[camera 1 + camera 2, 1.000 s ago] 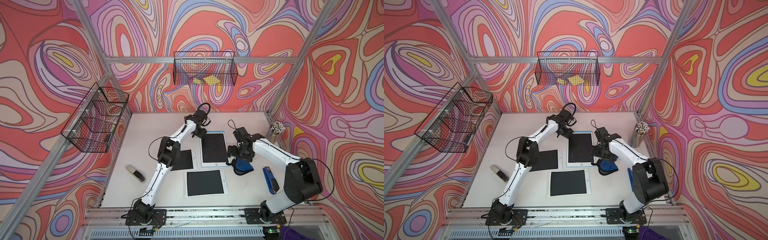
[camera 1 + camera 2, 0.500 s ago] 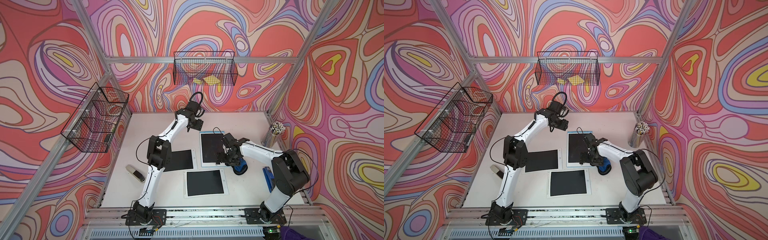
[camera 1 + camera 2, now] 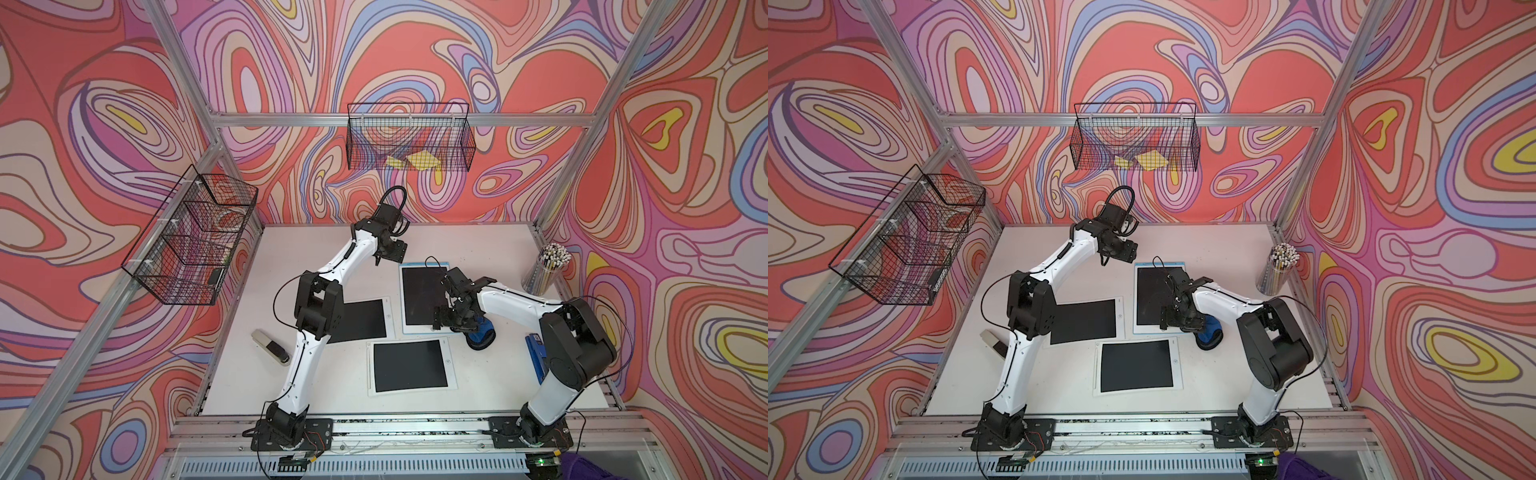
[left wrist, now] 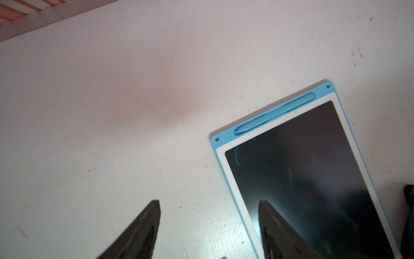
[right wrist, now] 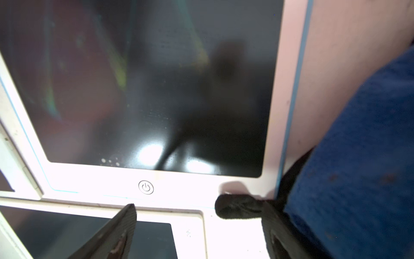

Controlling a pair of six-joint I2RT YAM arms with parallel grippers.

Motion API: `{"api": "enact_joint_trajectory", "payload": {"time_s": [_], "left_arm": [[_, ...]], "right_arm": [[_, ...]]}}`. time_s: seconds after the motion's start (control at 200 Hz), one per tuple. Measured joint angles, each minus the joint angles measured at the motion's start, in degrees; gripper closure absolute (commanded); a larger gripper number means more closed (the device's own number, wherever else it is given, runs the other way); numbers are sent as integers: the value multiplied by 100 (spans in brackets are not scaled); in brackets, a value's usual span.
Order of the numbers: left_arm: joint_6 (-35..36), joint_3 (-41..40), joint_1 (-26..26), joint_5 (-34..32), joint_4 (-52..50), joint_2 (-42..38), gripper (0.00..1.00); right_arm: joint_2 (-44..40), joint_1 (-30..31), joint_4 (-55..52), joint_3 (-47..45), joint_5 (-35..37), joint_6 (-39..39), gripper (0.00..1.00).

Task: Wipe the drawing tablet
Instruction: Move the drawing tablet to the center of the board.

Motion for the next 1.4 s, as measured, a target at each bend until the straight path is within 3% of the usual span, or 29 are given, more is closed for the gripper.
{"api": "enact_joint_trajectory", "payload": {"time_s": [0.656,1.397], "left_arm": [[0,0,13,0,20,0,28],[0,-125,55,44,87,-2,28]], "right_arm": [[345,210,-396,372,332,-116,5],[654,302,-699,695,638,448,12]]}}
